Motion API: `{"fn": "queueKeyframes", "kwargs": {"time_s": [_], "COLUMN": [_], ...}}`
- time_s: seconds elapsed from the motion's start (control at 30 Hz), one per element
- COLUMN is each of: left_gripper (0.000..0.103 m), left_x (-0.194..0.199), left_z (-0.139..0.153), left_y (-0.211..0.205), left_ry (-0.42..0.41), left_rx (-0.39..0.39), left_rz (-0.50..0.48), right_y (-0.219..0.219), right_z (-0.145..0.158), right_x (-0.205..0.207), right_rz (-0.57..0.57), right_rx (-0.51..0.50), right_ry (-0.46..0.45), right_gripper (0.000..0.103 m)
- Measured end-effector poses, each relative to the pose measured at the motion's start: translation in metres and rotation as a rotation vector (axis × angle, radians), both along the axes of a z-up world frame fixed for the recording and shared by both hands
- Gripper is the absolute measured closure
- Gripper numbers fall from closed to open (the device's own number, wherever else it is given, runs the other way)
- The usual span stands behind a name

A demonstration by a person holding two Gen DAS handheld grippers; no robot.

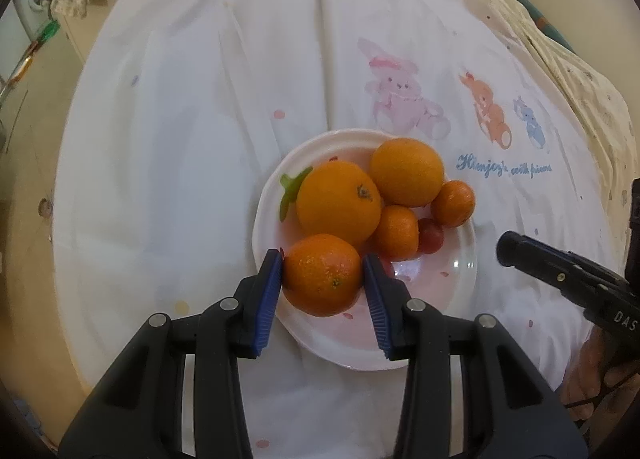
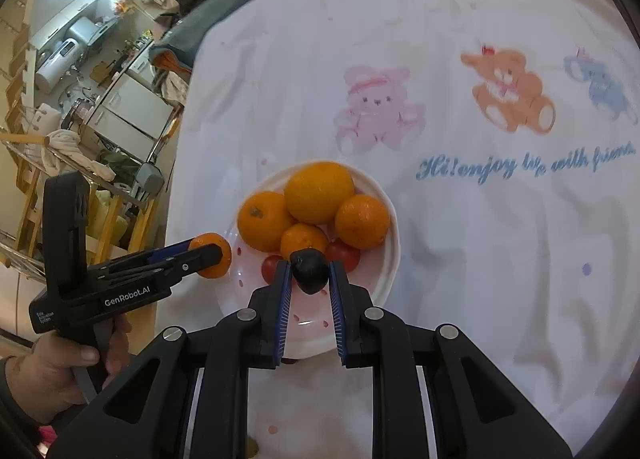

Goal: Organize fruits
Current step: 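Lower the mandarin and dark grape onto the plate and open both grippers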

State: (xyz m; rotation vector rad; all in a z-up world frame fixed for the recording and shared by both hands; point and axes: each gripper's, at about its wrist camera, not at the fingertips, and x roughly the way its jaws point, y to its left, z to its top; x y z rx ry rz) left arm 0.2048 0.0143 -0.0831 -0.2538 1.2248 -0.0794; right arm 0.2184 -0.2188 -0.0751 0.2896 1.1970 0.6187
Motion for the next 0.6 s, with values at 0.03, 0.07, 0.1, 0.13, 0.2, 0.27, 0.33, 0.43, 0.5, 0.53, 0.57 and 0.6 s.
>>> {"fn": "queueKeyframes", "kwargs": {"time_s": [0.03,0.07,0.1,0.13,0.2,0.27,0.33,0.43,0.5,0.53,0.57,0.6], "left_gripper": [0.066,0.066,0.066,0.066,0.066,0.066,0.066,0.065,0.065,0.065,0.065,0.065], "left_x": [0.000,0.000,0.000,0.000,0.001,0.001,0.000,0.001,0.001,0.001,0.001,0.001], "left_z": [-0.001,-0.002,-0.001,-0.002,-0.005,-0.010,-0.015,-0.016,-0.016,-0.017,-0.017,-0.018], "left_y": [0.001,0.001,0.001,0.001,0.001,0.002,0.000,-0.003,-0.003,-0.003,-0.002,-0.003], "left_ry": [0.003,0.005,0.003,0.000,0.006,0.030,0.043,0.041,0.038,0.035,0.036,0.038], "left_rx": [-0.009,-0.015,-0.015,-0.013,-0.012,-0.029,-0.031,-0.019,-0.012,-0.013,-0.013,-0.012], "left_rz": [0.003,0.001,-0.003,-0.003,-0.002,0.000,-0.005,-0.018,-0.017,-0.010,-0.007,-0.006], "right_y": [0.002,0.003,0.005,0.006,0.008,0.009,0.007,0.000,-0.003,-0.004,-0.005,-0.006], "right_z": [-0.005,-0.008,-0.010,-0.013,-0.017,-0.022,-0.024,-0.025,-0.026,-0.027,-0.029,-0.031], "right_x": [0.001,0.002,0.002,0.003,0.005,0.006,0.007,0.008,0.009,0.009,0.010,0.010], "right_rz": [0.001,0.002,0.005,0.009,0.011,0.009,0.001,-0.022,-0.032,-0.036,-0.039,-0.041], "right_rx": [0.001,0.001,-0.004,-0.009,-0.008,-0.021,-0.043,-0.036,-0.043,-0.045,-0.043,-0.040], "right_ry": [0.016,0.024,0.031,0.036,0.051,0.062,0.063,0.076,0.077,0.083,0.092,0.098], "right_gripper": [0.083,0.083,0.083,0.083,0.083,0.083,0.083,0.083,0.083,0.083,0.083,0.083]}}
